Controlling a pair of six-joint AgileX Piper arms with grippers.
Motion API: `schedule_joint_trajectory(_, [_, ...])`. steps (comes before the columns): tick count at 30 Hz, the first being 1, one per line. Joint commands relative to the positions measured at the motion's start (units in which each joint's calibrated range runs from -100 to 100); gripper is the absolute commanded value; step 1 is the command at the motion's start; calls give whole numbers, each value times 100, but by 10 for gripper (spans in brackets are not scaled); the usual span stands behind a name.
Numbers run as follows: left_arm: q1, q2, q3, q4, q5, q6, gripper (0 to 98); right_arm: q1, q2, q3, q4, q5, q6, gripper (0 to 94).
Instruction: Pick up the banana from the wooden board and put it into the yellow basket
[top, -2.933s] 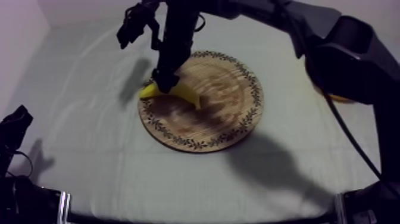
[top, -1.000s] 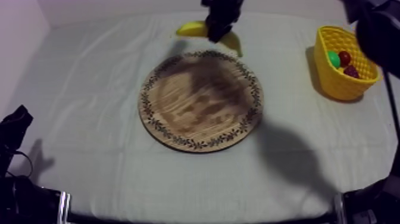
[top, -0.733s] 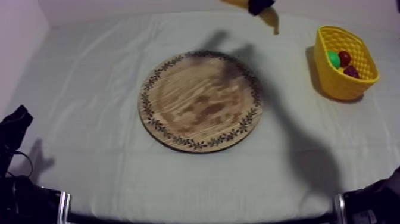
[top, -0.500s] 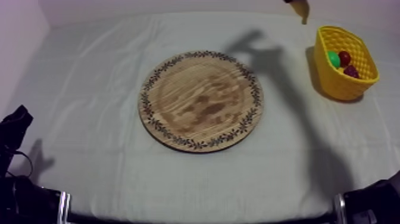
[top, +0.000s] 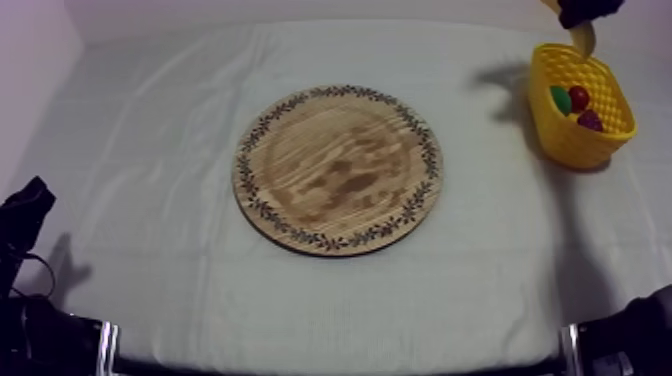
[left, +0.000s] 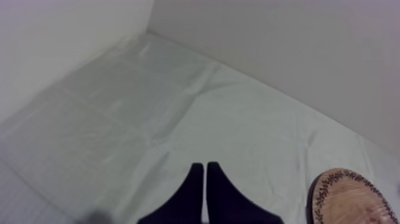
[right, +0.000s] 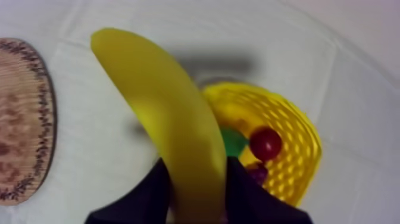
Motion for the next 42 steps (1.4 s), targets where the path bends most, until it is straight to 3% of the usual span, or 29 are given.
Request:
schedule_joint_trajectory(1, [-2,4,0,3,0,-1,1,114,54,79,57,-114,-46,215])
schedule_joint_trajectory(7, [-2,4,0,3,0,-1,1,236,218,139,149,-257,-177,273])
schedule_joint_trajectory(16, [-2,4,0,3,0,-1,1,293,-87,406,206,-371,-338,618])
schedule_joint_trajectory(21, [-2,4,0,3,0,-1,1,284,-767,706,121,-349,-280,649])
schedule_joint_trajectory(33, [-2,4,0,3,0,-1,1,-155,-3678,2377,-118,-424,-288,455])
schedule_joint_trajectory(42, [-2,4,0,3,0,-1,1,-659,-5920,4130,-230,-1274,-394,128])
